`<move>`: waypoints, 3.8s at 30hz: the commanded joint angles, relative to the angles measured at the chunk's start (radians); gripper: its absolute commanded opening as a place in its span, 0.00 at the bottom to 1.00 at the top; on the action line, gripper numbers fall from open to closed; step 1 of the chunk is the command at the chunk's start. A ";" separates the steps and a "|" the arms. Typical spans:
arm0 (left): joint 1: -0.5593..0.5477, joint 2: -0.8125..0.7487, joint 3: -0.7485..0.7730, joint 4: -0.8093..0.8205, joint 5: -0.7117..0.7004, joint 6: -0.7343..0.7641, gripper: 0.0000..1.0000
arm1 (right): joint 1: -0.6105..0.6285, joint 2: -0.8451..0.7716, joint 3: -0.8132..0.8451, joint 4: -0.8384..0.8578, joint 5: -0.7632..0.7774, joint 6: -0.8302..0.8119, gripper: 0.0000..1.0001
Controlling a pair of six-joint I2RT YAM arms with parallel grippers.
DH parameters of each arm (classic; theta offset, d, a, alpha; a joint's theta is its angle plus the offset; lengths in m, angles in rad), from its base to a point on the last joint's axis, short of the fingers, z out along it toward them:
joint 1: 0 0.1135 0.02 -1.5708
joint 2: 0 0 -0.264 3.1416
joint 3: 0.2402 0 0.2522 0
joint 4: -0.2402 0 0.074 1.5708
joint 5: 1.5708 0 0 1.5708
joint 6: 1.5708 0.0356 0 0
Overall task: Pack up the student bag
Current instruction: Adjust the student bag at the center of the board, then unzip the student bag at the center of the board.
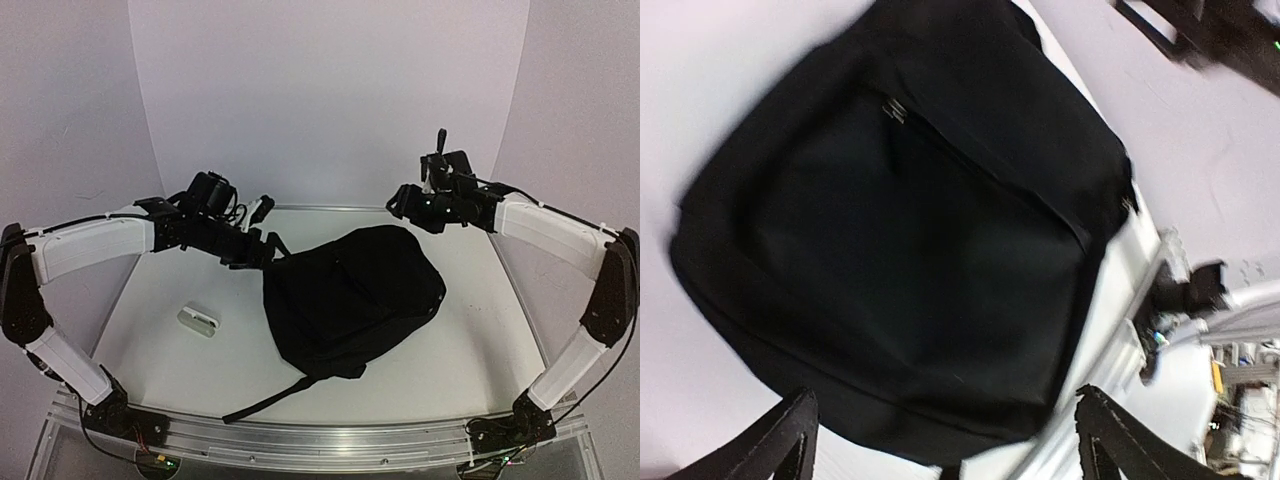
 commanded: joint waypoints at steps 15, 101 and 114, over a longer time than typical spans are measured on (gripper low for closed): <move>0.002 0.481 0.456 -0.104 -0.130 0.383 0.99 | 0.321 -0.021 -0.229 -0.046 0.153 0.149 0.69; 0.042 0.304 -0.043 0.279 -0.014 -0.370 0.10 | 0.444 0.406 0.172 -0.080 0.145 -0.257 0.03; 0.060 0.234 -0.076 0.202 -0.072 -0.267 0.00 | 0.394 0.228 0.075 -0.272 0.619 0.064 0.00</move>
